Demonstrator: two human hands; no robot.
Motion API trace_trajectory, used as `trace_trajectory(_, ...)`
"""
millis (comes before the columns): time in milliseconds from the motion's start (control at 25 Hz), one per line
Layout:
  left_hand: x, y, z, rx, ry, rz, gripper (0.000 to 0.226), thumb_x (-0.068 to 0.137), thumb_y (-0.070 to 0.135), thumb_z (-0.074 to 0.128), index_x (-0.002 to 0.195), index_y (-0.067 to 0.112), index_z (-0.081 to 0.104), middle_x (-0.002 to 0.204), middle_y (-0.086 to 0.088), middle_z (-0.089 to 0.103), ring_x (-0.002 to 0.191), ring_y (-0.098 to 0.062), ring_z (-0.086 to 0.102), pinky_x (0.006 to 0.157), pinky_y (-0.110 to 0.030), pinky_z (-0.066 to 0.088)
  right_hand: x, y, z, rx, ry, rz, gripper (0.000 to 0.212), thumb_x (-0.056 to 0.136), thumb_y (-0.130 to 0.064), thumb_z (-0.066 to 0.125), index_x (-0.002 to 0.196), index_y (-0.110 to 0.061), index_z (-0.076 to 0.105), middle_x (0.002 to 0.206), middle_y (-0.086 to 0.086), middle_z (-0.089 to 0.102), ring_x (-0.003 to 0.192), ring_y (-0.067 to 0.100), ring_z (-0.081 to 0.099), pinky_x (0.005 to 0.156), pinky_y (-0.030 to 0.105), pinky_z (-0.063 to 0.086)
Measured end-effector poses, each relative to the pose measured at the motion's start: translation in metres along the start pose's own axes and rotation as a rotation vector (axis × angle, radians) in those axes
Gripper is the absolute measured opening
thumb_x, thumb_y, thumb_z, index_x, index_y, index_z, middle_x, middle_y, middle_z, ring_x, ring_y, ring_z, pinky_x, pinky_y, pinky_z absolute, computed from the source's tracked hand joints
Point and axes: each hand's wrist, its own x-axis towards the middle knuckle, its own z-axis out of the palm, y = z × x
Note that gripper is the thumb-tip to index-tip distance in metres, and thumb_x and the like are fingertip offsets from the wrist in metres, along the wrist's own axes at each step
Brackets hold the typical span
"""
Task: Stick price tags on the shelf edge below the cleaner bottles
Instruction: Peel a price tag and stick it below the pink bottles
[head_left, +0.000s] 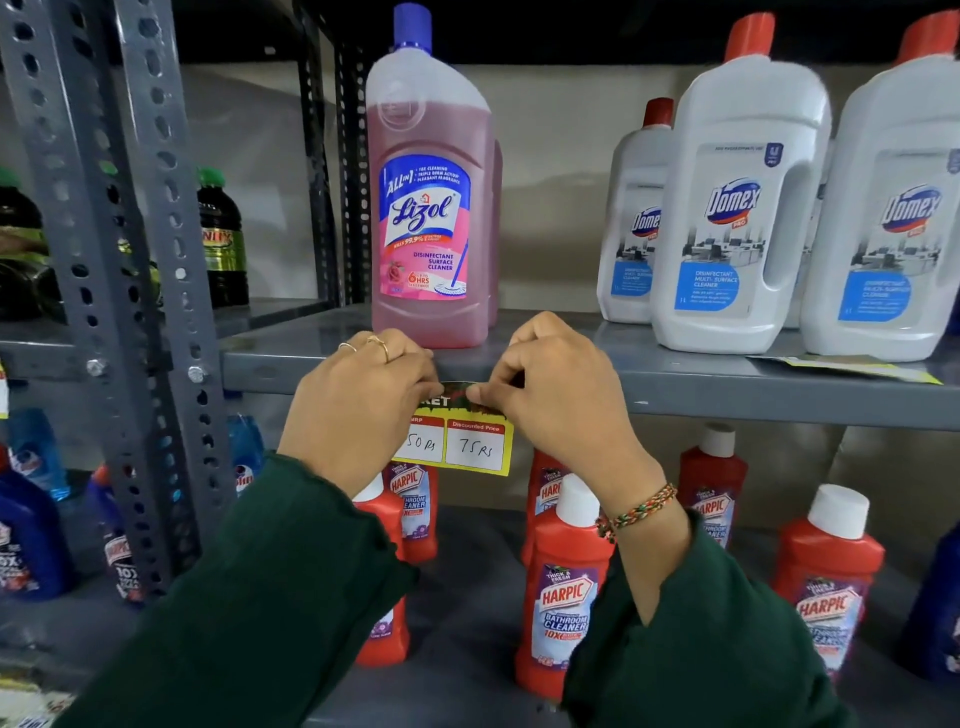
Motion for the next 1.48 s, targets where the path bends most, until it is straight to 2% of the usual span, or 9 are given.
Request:
trace_trajectory(240,0.007,-0.006,-0.001,-0.076,0.005,-0.019,0.018,0.080,0.021,0.054,0.074,0.008,0.065,0.079,-0.008,0.070,0.071,-0.030,0.061,0.058,-0.047,0.053,0.008,-0.002,-0.001,0.011,-0.007,0.039,0.028,0.077,-0.042,0.067,0.072,-0.015,0.070,0.095,0.003,0.063,0.086,0.022,0.059,0.066,0.033,0.040)
trace_trajectory(440,0.004,-0.005,0.004,-0.102,0.041,-0.064,0.014,0.080,0.019,0.058,0.072,0.008,0.062,0.082,-0.008,0.070,0.075,-0.030,0.062,0.061,-0.048,0.053,0.006,-0.002,-0.002,0.053,0.057,0.060,0.029,0.074,-0.041,0.070,0.066,-0.014,0.067,0.083,0.002,0.060,0.077,0.019,0.056,0.064,0.030,0.034)
trace_trajectory(560,0.004,-0.006,0.006,-0.190,0.060,-0.134,0.004,0.082,0.014,0.068,0.083,0.011,0.066,0.086,-0.005,0.070,0.082,-0.024,0.060,0.070,-0.038,0.050,0.009,-0.002,-0.003,0.079,0.069,0.081,0.035,0.070,-0.041,0.074,0.058,-0.014,0.056,0.079,0.002,0.060,0.075,0.018,0.055,0.062,0.031,0.038)
trace_trajectory(680,0.007,-0.007,0.012,-0.240,0.084,-0.165,0.015,0.081,0.018,0.069,0.095,0.013,0.070,0.091,-0.005,0.070,0.087,-0.021,0.058,0.074,-0.023,0.040,0.009,-0.002,0.001,0.078,0.117,0.070,0.040,0.069,-0.045,0.074,0.061,-0.014,0.049,0.079,0.004,0.059,0.071,0.017,0.053,0.050,0.022,0.032)
trace_trajectory(800,0.007,-0.007,0.018,-0.245,0.104,-0.143,0.018,0.082,0.026,0.063,0.090,0.013,0.073,0.083,-0.005,0.070,0.082,-0.024,0.057,0.073,-0.032,0.043,0.007,-0.001,0.006,0.112,0.164,0.050,0.041,0.068,-0.044,0.074,0.068,-0.013,0.048,0.077,0.002,0.054,0.068,0.016,0.047,0.049,0.016,0.026)
trace_trajectory(1080,0.014,-0.011,0.012,-0.312,0.035,-0.096,0.017,0.084,0.007,0.061,0.095,0.013,0.072,0.081,0.002,0.063,0.081,-0.013,0.051,0.074,-0.019,0.037,0.008,0.004,-0.002,0.185,0.118,0.023,0.025,0.073,-0.021,0.075,0.078,-0.010,0.054,0.077,-0.002,0.055,0.075,0.019,0.054,0.070,0.036,0.047)
trace_trajectory(1280,0.010,-0.025,0.007,-0.365,-0.030,-0.066,0.034,0.084,-0.012,0.055,0.103,0.013,0.069,0.102,0.001,0.061,0.098,-0.008,0.052,0.084,-0.008,0.039,0.008,0.008,-0.008,0.226,0.050,-0.012,0.017,0.079,-0.004,0.067,0.079,-0.015,0.054,0.079,-0.001,0.058,0.067,0.008,0.049,0.060,0.015,0.040)
trace_trajectory(1400,0.009,-0.033,-0.001,-0.423,-0.074,-0.078,0.046,0.083,-0.022,0.048,0.106,0.013,0.067,0.117,0.001,0.058,0.108,0.014,0.043,0.089,-0.003,0.036,0.009,0.011,-0.015,0.278,-0.011,-0.023,0.023,0.080,0.005,0.060,0.079,-0.017,0.054,0.079,-0.002,0.057,0.067,0.005,0.050,0.056,0.007,0.039)
trace_trajectory(1480,0.009,-0.032,-0.003,-0.425,-0.034,-0.107,0.056,0.081,-0.026,0.044,0.106,0.019,0.066,0.119,0.001,0.058,0.109,0.016,0.042,0.093,-0.004,0.034,0.008,0.015,-0.017,0.319,-0.036,-0.018,0.029,0.079,0.010,0.055,0.078,-0.019,0.054,0.080,-0.003,0.057,0.072,0.009,0.052,0.057,0.005,0.041)
